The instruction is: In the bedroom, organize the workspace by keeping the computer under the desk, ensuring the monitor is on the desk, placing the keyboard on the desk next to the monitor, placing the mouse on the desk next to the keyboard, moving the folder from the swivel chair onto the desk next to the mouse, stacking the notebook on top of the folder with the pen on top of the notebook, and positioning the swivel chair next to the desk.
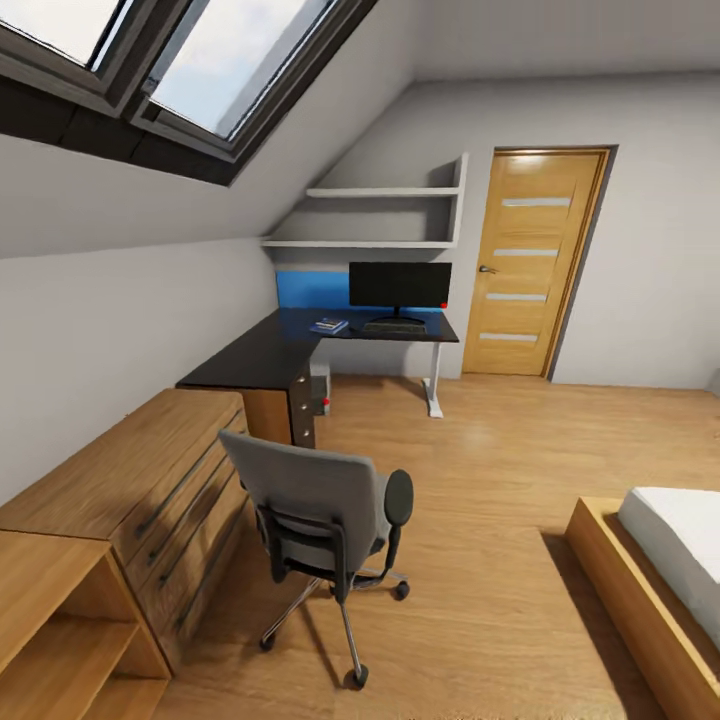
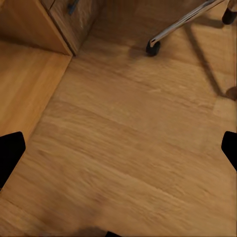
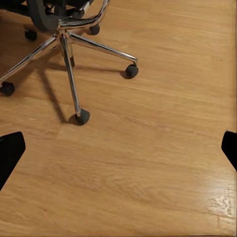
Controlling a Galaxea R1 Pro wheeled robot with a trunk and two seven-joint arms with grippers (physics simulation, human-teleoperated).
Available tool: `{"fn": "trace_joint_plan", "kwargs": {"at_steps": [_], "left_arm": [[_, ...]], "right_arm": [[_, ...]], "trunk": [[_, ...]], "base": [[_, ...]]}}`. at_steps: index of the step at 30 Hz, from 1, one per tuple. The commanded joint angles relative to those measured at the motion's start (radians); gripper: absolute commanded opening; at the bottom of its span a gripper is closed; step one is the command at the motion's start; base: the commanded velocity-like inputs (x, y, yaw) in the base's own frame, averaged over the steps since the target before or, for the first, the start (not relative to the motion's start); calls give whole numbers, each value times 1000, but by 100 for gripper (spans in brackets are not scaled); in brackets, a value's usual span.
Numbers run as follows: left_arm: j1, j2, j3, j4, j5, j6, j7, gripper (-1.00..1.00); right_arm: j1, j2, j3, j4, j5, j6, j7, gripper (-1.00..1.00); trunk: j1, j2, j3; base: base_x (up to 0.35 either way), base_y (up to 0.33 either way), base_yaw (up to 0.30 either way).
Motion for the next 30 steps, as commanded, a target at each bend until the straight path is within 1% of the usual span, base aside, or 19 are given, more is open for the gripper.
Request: {"fn": "trace_joint_plan", "kwargs": {"at_steps": [1,4,7,20,27,30], "left_arm": [[-1,1,-8,-1,8,-4,5,100],[-1,0,-9,-1,8,-4,5,100],[-1,0,-9,-1,8,-4,5,100],[-1,0,-8,-1,8,-3,5,100],[-1,0,-9,-1,8,-2,5,100],[-1,0,-9,-1,8,-2,5,100]], "right_arm": [[-1,0,6,1,3,-2,-9,100],[-1,0,6,1,2,-2,-9,100],[-1,0,6,1,2,-2,-9,100],[-1,-1,5,-1,-2,-3,-4,100],[-1,-2,5,-1,-4,-3,-3,100],[-1,-2,4,-2,-5,-3,-3,100]], "trunk": [[0,-1,-1],[0,-1,-1],[0,-1,-1],[0,-1,-1],[0,-1,-1],[0,-1,-1]], "base": [[18,241,-299],[111,284,-197],[190,275,-72],[213,268,-10],[68,287,0],[12,132,0]]}}
